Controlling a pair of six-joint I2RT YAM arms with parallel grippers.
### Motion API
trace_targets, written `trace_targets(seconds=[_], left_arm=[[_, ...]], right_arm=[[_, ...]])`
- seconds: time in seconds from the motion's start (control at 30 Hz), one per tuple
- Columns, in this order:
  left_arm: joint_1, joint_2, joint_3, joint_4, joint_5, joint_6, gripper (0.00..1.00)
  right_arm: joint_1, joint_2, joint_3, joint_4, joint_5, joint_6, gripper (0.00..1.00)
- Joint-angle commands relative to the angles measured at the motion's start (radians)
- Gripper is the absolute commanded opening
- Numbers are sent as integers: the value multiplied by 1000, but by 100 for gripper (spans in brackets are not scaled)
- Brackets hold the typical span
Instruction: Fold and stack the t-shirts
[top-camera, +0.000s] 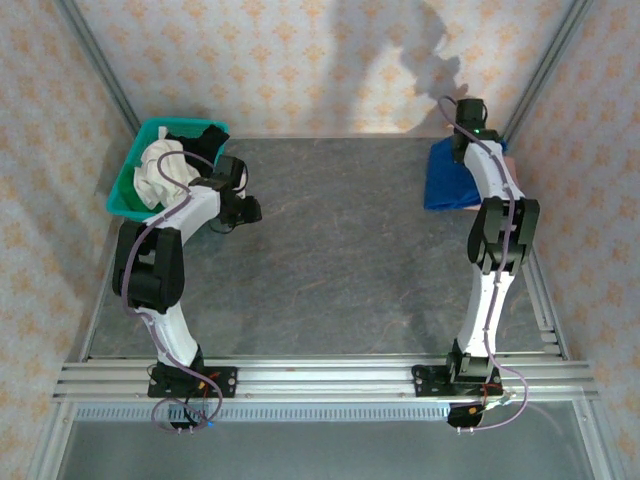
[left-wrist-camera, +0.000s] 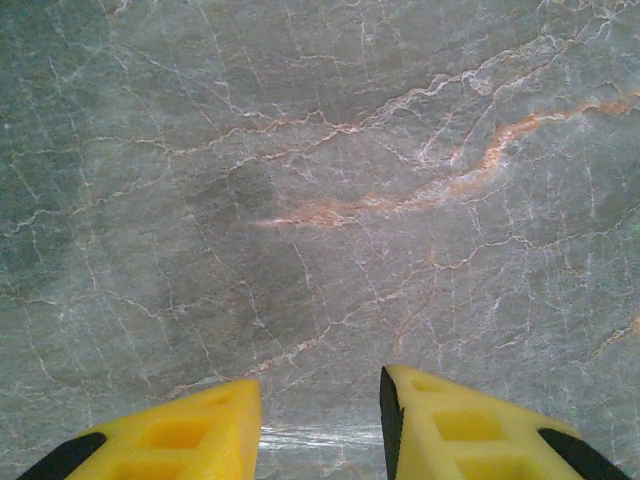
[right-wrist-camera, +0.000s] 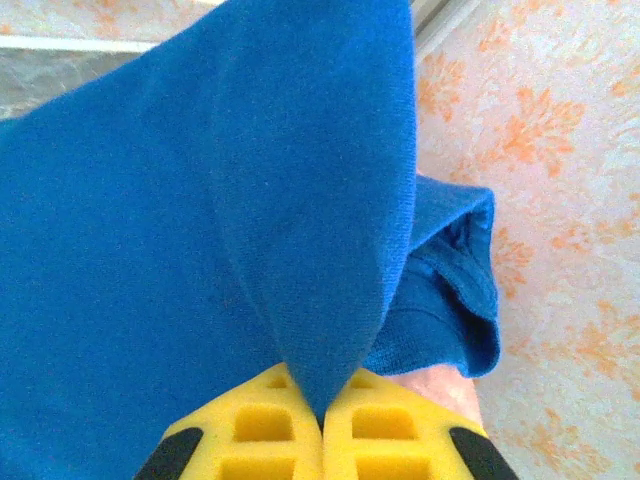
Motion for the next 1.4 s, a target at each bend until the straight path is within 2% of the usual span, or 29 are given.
trace_targets(seconds=[0.0,0.17,0.3,0.47,0.6,0.77,0.8,0.83,0.9,0.93,1.0,1.13,1.37], left_arm=[[7,10,3,-37,-6,22,37],[7,21,15,-49,-7,23,37],[7,30,30,-64,-4,28,36],[7,35,33,-71,-7,30,36],[8,43,38,-75,-5,33,36],[8,58,47,-82,0,34,36],[8,58,47,-83,1,34,36],[8,59,47,-83,2,34,36],[7,57,49,-87,5,36,36],[7,55,49,-86,8,38,36],[7,52,49,-86,11,40,36],[7,49,52,-89,12,40,36],[7,24,44,-88,10,42,37]], right_arm=[[-53,17,42,37,-84,1,0],[-104,50,91,29,-160,22,0],[-118,85,186,-18,-185,36,0],[-144,103,200,-21,-208,61,0],[-159,137,182,-29,-184,64,0],[-178,172,113,37,-91,76,0],[-181,182,115,36,-88,75,2],[-183,197,129,25,-71,74,10],[-182,230,177,-9,4,86,14],[-182,242,205,-32,30,90,21],[-183,250,240,-63,75,100,40],[-183,196,235,-93,91,157,51],[-178,14,48,8,-72,249,60]])
